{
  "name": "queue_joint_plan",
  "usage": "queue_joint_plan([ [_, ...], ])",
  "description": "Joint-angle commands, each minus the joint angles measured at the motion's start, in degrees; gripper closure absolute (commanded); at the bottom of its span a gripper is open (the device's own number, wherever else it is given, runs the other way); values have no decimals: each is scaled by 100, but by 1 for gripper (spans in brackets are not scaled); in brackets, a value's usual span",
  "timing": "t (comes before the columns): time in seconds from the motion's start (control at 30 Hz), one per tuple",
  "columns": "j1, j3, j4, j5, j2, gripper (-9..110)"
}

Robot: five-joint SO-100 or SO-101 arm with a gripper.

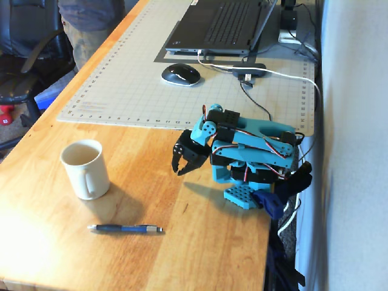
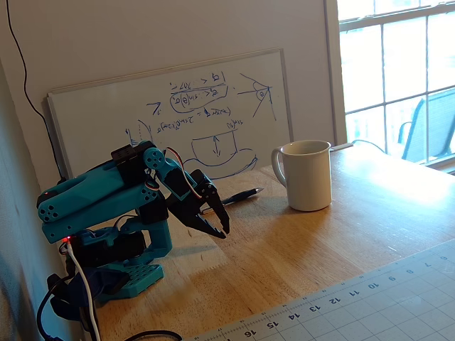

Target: Grasp a pen and put it in a mug.

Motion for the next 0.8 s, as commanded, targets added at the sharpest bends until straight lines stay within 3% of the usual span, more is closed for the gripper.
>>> queue_joint_plan([
  [0.0, -26, -114, 18, 97, 149, 100],
  [0.57, -26, -229, -44, 105, 70, 100],
  [0.77, -26, -905, -53, 114, -694, 100],
])
